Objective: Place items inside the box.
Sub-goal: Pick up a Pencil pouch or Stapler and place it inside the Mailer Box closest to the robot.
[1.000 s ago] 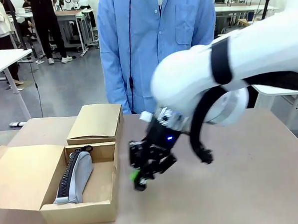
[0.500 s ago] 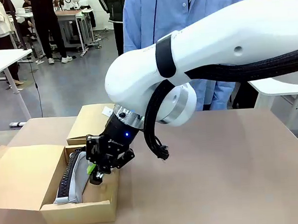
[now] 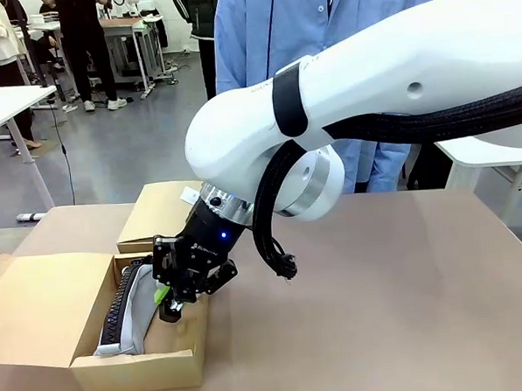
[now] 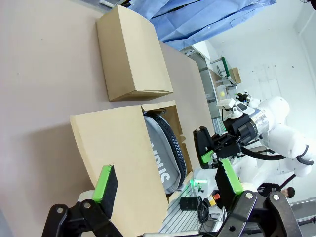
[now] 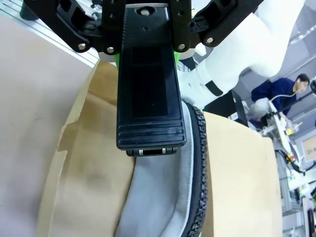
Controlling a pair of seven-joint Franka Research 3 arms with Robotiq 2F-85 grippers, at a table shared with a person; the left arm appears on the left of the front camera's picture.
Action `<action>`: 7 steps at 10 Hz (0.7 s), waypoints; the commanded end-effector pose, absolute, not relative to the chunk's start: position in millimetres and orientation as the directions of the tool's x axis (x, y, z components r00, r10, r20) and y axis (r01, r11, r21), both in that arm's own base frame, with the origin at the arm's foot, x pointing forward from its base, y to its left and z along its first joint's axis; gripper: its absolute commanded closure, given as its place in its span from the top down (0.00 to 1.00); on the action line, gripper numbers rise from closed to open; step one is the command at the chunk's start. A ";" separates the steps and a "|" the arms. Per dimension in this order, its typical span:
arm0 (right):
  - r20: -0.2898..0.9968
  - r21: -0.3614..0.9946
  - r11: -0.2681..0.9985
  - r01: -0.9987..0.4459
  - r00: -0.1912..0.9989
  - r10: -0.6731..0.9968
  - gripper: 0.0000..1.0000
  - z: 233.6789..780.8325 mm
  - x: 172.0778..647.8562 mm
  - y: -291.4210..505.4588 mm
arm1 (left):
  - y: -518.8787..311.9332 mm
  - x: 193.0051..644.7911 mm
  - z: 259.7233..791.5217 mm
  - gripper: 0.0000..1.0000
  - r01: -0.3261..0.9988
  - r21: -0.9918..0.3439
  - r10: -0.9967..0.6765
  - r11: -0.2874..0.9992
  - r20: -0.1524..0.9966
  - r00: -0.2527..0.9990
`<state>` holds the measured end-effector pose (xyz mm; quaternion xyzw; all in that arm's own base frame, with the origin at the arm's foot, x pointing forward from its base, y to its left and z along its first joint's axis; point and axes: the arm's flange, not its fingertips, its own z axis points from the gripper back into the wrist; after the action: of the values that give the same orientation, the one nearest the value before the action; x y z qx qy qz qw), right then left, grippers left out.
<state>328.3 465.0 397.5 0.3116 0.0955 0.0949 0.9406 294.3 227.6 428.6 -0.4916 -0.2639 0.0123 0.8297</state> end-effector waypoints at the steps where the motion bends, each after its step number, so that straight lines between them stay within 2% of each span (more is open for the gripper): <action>1: -0.124 0.619 0.776 -0.122 0.960 0.250 0.90 387.0 330.4 461.5 | 226.7 294.2 429.6 1.00 0.265 -0.823 0.291 0.502 0.449 0.845; 2: -0.132 0.636 0.763 -0.112 0.959 0.251 1.00 382.8 333.0 464.5 | 226.7 294.2 429.6 1.00 0.265 -0.823 0.291 0.502 0.449 0.845; 7: -0.100 0.675 0.730 -0.104 0.968 0.230 1.00 387.0 334.0 463.0 | 226.7 294.2 429.6 1.00 0.265 -0.823 0.291 0.502 0.449 0.845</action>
<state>335.8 467.3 389.6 0.3336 0.0990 0.0831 0.9338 294.3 227.6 428.6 -0.4916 -0.2639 0.0123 0.8298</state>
